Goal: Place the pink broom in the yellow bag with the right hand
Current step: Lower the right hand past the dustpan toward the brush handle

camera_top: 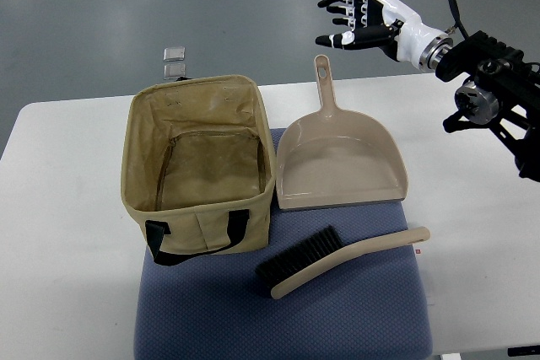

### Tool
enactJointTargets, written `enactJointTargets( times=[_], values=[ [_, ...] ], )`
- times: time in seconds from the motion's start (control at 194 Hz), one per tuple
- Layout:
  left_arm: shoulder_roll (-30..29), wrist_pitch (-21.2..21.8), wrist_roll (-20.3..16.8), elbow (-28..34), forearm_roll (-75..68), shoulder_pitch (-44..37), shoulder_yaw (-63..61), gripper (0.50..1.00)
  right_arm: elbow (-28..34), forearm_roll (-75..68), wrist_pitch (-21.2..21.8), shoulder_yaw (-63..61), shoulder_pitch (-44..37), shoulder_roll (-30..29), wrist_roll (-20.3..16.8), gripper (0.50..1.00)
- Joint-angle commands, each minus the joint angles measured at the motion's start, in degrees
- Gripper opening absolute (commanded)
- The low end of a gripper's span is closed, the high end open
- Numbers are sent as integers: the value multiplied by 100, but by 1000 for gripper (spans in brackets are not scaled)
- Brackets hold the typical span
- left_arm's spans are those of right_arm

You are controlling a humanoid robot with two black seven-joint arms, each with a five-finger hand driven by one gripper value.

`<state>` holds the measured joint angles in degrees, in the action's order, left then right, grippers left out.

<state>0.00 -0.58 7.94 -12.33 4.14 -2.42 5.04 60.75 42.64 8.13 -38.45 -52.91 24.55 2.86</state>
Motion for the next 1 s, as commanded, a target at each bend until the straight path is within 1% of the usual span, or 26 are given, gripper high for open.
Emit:
enactJointTargets(
  times=[0.0, 0.031, 0.072, 0.196, 0.299, 0.397, 0.448, 0.588, 0.758, 0.897, 0.995],
  values=[
    [0, -3, -3, 3, -1, 5, -3, 1000, 631, 658, 233, 619, -281, 594, -268, 938],
    [0, -3, 5, 3, -1, -4, -3, 1000, 755, 728, 286, 725, -352, 700, -312, 938],
    [0, -3, 5, 3, -1, 5, -3, 1000, 1097, 834, 400, 1006, -536, 973, -436, 938],
    [0, -12, -3, -59, -19, 5, -3, 1000, 2037, 851, 734, 1682, -887, 1807, -892, 938],
    [0, -12, 5, -147, -19, 5, -3, 1000, 2942, 843, 945, 1937, -914, 2492, -1191, 938],
    [0, -12, -3, -156, -19, 5, -3, 1000, 3540, 834, 1015, 2052, -844, 2976, -1411, 938],
    [0, -3, 5, -156, -19, 5, -3, 1000, 3760, 825, 998, 2087, -712, 3169, -1429, 938],
    [0, -3, 5, -147, -19, 5, -12, 1000, 3892, 825, 928, 2087, -299, 3240, -1437, 938],
    [0, -3, 5, -147, -18, 5, -3, 1000, 3892, 851, 673, 2087, 263, 3108, -1437, 936],
    [0, -3, 5, -147, -19, 5, -12, 1000, 3875, 860, 497, 2087, 352, 2985, -1437, 936],
    [0, -3, 5, -147, -19, 5, -29, 1000, 3857, 860, 479, 2078, 457, 2906, -1437, 936]
  ],
)
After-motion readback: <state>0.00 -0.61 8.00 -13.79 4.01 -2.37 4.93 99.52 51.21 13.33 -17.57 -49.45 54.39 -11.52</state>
